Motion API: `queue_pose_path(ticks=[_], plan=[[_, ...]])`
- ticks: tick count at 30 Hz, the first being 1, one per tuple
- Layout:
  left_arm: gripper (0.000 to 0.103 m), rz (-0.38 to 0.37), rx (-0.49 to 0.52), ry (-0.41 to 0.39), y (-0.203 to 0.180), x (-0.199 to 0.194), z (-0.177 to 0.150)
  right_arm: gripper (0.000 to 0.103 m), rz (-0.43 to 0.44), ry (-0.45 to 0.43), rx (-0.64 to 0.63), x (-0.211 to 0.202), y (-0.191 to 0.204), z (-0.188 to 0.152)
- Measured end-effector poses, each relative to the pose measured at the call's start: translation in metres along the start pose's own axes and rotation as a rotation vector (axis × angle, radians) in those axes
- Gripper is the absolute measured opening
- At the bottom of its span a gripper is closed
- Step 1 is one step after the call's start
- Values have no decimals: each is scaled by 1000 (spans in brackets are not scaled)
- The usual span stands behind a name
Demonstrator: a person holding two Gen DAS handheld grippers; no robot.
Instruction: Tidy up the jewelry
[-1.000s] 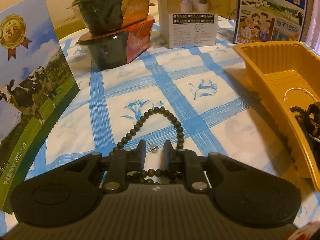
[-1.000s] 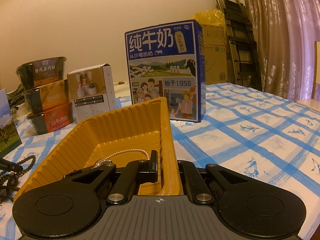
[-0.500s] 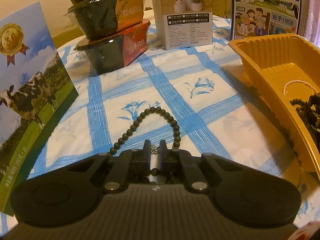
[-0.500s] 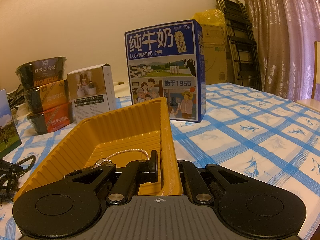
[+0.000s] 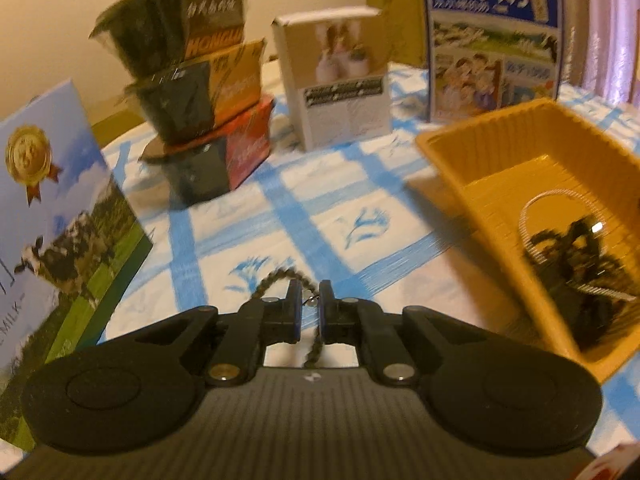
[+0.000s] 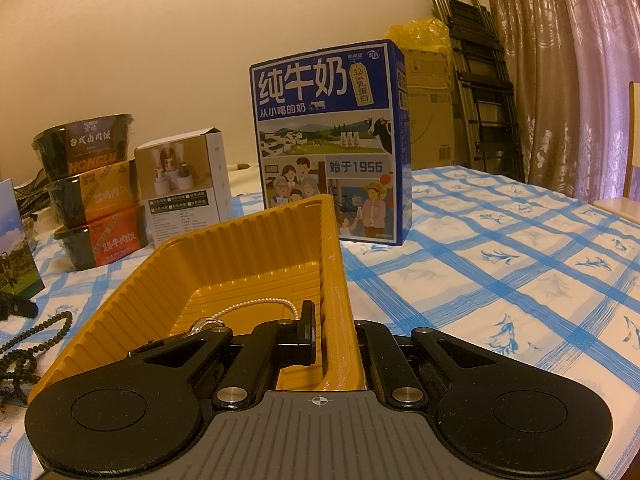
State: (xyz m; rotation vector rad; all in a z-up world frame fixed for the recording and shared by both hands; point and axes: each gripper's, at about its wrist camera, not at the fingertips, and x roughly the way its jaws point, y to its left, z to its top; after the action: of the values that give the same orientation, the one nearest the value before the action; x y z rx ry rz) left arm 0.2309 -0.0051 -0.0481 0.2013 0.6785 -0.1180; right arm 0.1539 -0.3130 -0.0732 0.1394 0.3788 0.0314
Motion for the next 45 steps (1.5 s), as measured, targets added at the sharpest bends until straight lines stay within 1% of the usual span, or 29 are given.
queue_pose_path(ticks=[8,11,15,18,23,27,33,38,41,44,45], plan=[[7,-128,8,-81,-35,-38,29,5,1,-2,-1,0,2,1],[7,-194,-7,-96,-52,-49,38,5,1,-2,-2,0,3,1],[7,-294,-19,-98,-80,-56,44,5,3,-4,0,0,3,1],[7,-354,-32,-92,-97,-55,47,5,5,-5,2,-1,5,4],[7,-450,-76,-51,-124,-45,47,6,11,-8,8,-2,5,8],[7,-489,-107,-16,-140,-33,43,6,16,-11,14,-3,4,8],[7,-530,-154,24,-152,-19,40,6,17,-10,17,-3,4,8],[7,-540,-169,35,-156,-14,40,6,18,-10,18,-3,4,8],[9,-555,-191,34,-154,-15,41,6,17,-10,18,-3,3,8],[17,-562,-199,26,-152,-17,43,6,17,-10,17,-3,4,8],[17,-561,-203,24,-151,-18,44,6,17,-10,18,-3,3,8]])
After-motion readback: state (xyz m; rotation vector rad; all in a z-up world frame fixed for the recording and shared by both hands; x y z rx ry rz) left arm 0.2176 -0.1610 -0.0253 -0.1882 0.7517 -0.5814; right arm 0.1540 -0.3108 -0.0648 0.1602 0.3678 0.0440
